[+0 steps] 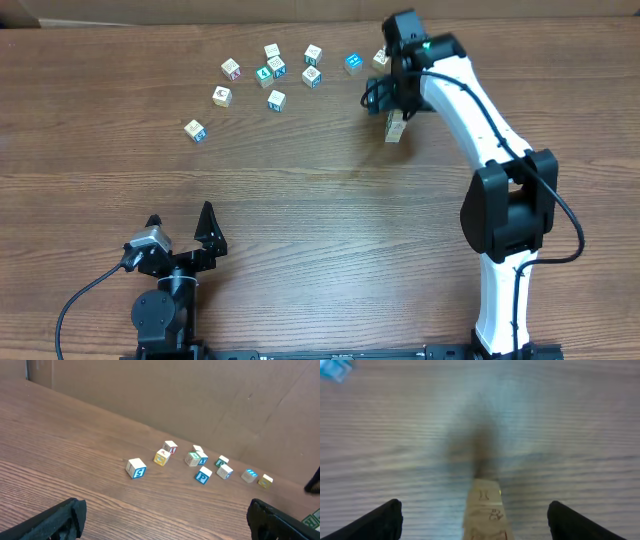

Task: Form a tower
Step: 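Open the right gripper and lift away from the stack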

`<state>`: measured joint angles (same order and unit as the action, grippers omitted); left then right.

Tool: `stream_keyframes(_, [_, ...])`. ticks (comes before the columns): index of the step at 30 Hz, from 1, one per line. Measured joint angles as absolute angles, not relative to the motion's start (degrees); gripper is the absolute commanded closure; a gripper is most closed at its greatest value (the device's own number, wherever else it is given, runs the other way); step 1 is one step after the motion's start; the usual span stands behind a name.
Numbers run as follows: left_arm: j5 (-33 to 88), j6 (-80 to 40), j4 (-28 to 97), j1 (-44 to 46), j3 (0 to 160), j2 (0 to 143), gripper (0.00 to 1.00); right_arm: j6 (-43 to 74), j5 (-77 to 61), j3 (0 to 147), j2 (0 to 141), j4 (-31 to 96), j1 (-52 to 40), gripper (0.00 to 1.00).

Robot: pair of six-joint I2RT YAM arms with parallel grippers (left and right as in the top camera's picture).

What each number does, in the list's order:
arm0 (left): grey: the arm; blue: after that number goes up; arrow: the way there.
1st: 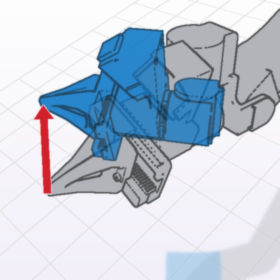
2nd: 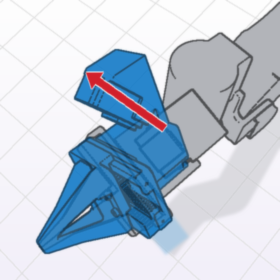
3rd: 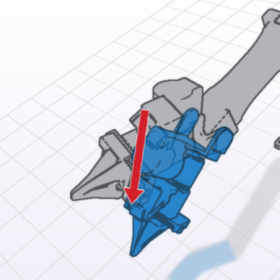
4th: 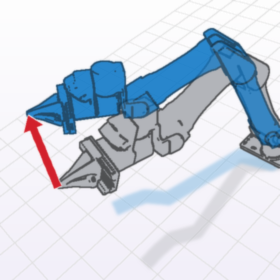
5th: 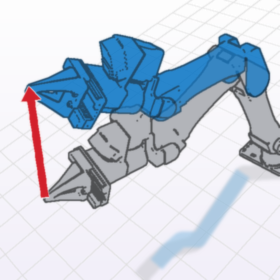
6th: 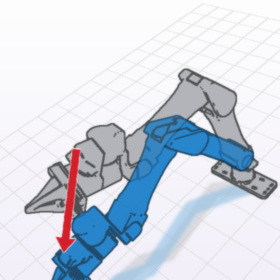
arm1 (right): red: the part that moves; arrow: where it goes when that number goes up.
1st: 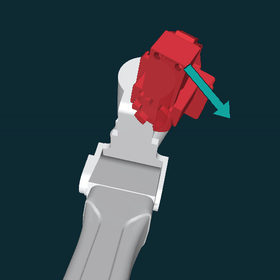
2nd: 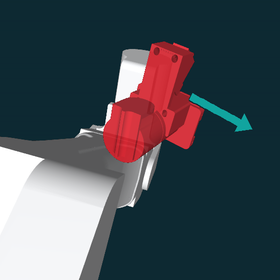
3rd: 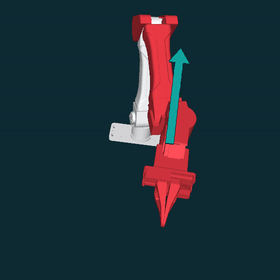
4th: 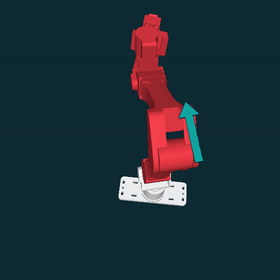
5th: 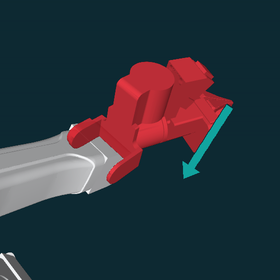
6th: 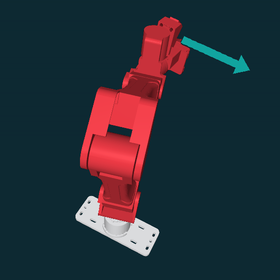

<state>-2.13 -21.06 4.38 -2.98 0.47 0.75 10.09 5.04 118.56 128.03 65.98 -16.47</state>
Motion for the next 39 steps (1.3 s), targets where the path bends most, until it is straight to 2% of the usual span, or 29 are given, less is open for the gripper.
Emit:
stream_keyframes(2, [-2.1, -21.1, 4.4, -3.0, 0.5, 0.8, 0.01, 10.0, 4.8, 122.1, 128.0, 67.2, -16.3, 0.00])
stream_keyframes(23, [-2.1, -21.1, 4.4, -3.0, 0.5, 0.8, 0.00, 10.1, 4.7, 125.2, 127.2, 78.0, -4.5, 0.00])
stream_keyframes(39, [-2.1, -21.1, 4.4, -3.0, 0.5, 0.8, 0.00, 10.1, 4.7, 124.6, 127.2, 80.1, -3.8, 0.00])
